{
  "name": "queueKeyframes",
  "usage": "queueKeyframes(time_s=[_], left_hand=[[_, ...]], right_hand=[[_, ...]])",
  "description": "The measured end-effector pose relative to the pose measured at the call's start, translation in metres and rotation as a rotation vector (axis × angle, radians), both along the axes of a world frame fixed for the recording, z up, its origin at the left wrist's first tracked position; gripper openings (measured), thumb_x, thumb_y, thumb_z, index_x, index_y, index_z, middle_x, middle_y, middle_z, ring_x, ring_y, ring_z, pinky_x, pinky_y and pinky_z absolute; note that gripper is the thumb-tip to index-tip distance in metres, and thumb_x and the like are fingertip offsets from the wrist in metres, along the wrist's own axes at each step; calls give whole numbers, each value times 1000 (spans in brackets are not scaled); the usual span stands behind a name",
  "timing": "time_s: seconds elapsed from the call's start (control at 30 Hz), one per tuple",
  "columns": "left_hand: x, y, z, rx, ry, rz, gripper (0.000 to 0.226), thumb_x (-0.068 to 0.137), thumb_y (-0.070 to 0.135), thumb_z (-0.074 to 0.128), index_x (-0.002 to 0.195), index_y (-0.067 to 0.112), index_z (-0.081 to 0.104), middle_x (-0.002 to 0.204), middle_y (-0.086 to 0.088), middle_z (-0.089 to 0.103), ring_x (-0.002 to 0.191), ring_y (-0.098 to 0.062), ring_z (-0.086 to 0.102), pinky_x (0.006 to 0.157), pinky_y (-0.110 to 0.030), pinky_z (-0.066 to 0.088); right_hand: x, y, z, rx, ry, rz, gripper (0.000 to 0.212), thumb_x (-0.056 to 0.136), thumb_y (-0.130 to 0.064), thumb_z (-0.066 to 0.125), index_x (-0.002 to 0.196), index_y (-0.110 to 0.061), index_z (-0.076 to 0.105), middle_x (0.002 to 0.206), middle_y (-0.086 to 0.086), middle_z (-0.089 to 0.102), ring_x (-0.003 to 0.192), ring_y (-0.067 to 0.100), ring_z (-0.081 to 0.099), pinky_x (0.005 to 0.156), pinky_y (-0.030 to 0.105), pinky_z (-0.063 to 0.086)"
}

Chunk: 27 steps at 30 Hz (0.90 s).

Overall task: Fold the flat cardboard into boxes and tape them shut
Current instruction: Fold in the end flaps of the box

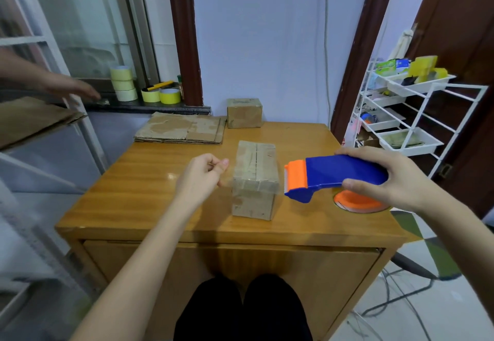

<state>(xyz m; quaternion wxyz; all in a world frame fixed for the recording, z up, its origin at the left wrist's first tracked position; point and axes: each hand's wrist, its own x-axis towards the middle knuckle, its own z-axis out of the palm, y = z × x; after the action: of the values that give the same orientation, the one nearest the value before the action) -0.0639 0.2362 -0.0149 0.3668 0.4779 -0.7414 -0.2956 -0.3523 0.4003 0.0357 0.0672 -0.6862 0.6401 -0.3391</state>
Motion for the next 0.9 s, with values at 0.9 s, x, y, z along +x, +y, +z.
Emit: queueKeyframes(time_s=[0.9], left_hand=[[-4, -14, -1, 23, -86, -29, 25, 94, 44, 53, 78, 25, 57, 60, 5, 65, 73, -22, 66, 69, -26, 44]], right_hand=[[14, -34, 29, 81, 302, -150, 47, 71, -55, 68, 115, -40, 64, 94, -24, 59, 82, -1, 52, 71, 20, 38]])
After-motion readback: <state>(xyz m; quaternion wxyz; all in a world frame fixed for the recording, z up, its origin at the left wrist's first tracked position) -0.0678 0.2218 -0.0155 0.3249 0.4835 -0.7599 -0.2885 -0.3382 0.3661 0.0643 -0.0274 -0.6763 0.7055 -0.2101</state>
